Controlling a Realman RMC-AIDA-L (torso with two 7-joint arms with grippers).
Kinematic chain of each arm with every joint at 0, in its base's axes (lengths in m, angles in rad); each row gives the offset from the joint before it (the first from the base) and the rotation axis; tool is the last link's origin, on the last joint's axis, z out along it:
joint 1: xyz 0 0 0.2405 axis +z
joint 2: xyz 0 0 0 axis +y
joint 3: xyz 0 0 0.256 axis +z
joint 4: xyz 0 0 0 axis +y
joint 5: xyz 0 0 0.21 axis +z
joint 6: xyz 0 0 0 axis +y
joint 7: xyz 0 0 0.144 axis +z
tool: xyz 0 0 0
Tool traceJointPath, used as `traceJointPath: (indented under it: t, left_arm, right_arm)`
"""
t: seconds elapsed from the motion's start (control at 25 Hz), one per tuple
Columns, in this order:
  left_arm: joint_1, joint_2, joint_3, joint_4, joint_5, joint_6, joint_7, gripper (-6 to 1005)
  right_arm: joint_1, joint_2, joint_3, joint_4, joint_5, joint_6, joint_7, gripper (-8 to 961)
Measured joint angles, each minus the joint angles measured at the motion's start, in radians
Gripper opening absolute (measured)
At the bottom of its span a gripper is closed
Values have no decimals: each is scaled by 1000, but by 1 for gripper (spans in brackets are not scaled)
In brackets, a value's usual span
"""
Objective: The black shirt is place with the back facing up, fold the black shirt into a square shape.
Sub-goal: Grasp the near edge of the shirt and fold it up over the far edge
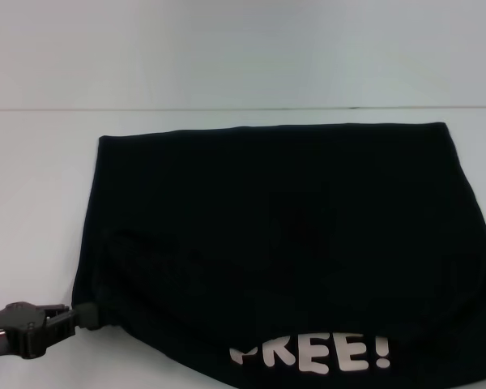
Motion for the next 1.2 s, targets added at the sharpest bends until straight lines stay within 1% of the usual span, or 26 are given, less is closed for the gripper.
traceJointPath:
  t: [0.2,0.36,0.56,0.72,0.84,0.88,0.92,0.96,1.0,1.08,1.12,1.16,1.2]
  left_arm:
    - [-7,4,0,0,7,-11,-4,-1]
    - [-11,7,2,1,12,-11,-5,-1]
    - [-9,7,0,5,19,-12,-6,0]
    - [-8,7,-9,8,26,-13,-10,0]
    - [-25,13,-10,4,21,-30,-25,0]
    - [-31,15,-10,2,21,-38,-31,0]
    - [-41,18,-10,-1,20,-51,-39,0]
    - [-52,22,-10,-4,20,-64,-47,0]
    - [-68,27,-10,-12,17,-83,-59,0]
    - [-101,41,-10,-36,9,-123,-78,0]
    - [-138,56,-10,-66,-1,-173,-95,0]
    - [-138,56,-10,-66,-1,-173,-95,0]
    - [-164,65,-10,-88,-5,-216,-106,0]
  right_arm:
    - [-49,19,21,-1,-1,-19,-27,43]
    - [-61,25,37,-1,-4,-27,-40,43]
    - [-52,24,76,3,-42,-29,-44,43]
    - [-42,18,111,13,-50,-29,-49,44]
    - [-28,16,130,14,-49,-32,-46,44]
    - [-18,14,141,14,-49,-33,-43,44]
    - [8,6,162,14,-49,-34,-30,44]
    - [8,6,162,14,-49,-34,-30,44]
    - [26,0,171,15,-49,-31,-21,44]
    - [72,-15,179,24,-50,-12,14,44]
    - [94,-23,180,30,-50,0,30,44]
    - [122,-34,177,43,-51,20,51,44]
    - [152,-45,173,58,-50,45,70,44]
